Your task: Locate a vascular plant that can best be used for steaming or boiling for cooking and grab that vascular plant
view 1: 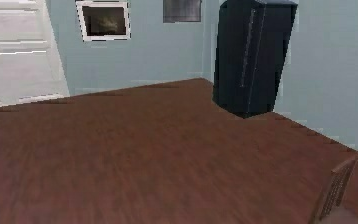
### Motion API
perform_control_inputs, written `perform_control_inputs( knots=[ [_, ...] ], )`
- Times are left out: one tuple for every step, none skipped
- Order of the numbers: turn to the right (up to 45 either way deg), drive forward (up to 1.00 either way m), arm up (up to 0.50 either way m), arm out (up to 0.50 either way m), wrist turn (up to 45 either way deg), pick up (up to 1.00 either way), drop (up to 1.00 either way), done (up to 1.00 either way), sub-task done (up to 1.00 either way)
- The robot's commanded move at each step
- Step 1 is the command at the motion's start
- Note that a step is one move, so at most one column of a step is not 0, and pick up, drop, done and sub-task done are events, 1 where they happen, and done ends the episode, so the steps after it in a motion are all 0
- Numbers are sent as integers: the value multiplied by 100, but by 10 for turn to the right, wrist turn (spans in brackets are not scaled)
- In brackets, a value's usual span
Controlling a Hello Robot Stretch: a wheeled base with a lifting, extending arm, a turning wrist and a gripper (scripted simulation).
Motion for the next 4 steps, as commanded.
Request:
perform_control_inputs(
  knots=[
    [450, 0, 0, 0, 0, 0, 0, 0, 0],
    [450, 0, 0, 0, 0, 0, 0, 0, 0],
    [60, 0, 0, 0, 0, 0, 0, 0, 0],
    [0, 55, 0, 0, 0, 0, 0, 0, 0]
  ],
)
